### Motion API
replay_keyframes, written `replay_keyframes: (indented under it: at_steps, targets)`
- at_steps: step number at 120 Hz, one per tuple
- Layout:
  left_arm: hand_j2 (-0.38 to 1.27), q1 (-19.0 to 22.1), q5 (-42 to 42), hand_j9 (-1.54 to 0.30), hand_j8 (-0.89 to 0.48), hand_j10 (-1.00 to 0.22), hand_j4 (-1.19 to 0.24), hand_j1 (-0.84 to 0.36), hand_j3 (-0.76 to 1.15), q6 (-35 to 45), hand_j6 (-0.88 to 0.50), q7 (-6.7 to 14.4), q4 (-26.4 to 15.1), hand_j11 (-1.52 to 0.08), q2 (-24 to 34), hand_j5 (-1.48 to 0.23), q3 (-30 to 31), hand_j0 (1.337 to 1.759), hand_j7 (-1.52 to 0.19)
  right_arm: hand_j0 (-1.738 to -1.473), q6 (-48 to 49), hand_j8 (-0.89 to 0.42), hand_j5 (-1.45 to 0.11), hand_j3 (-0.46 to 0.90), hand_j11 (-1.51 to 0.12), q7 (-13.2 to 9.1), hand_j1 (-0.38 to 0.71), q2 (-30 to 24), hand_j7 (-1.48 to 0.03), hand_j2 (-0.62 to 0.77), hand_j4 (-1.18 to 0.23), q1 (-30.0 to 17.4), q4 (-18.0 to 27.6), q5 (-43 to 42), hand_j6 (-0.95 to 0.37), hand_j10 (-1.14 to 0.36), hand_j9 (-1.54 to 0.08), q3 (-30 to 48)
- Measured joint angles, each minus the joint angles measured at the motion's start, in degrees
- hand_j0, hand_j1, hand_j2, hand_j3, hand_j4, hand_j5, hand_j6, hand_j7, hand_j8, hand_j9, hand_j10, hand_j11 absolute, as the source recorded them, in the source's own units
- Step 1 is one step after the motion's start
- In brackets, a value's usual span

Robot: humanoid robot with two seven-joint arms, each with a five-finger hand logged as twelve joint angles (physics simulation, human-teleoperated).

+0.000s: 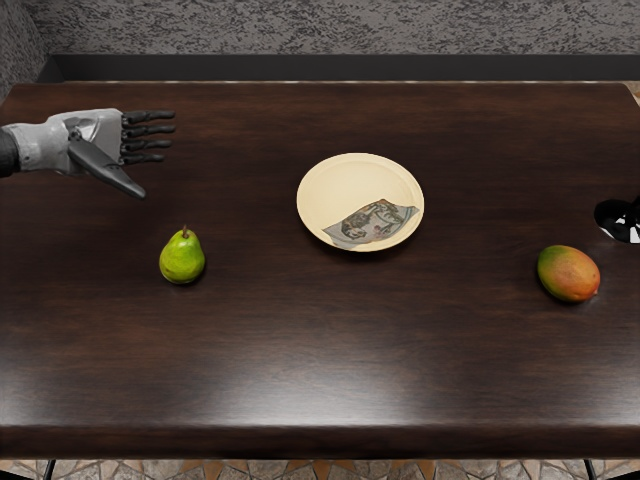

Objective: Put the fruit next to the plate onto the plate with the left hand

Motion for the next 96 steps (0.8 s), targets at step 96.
replay_keyframes:
  at_steps: [96]
  targets:
    - [0.00, -3.1, 10.0, 0.00, 0.00, 0.00, 0.00, 0.35, 0.00, 0.0, 0.00, -18.3, -0.8, 0.00, 6.0, 0.00, 6.6, 1.658, 0.00, -1.658, 0.0, -0.03, -0.04, 0.00, -0.04, 0.0, -0.31, 0.0, -0.04, -0.01, -0.03, 0.0, -0.2, -0.1, -0.03, -0.03, -0.04, -0.2]
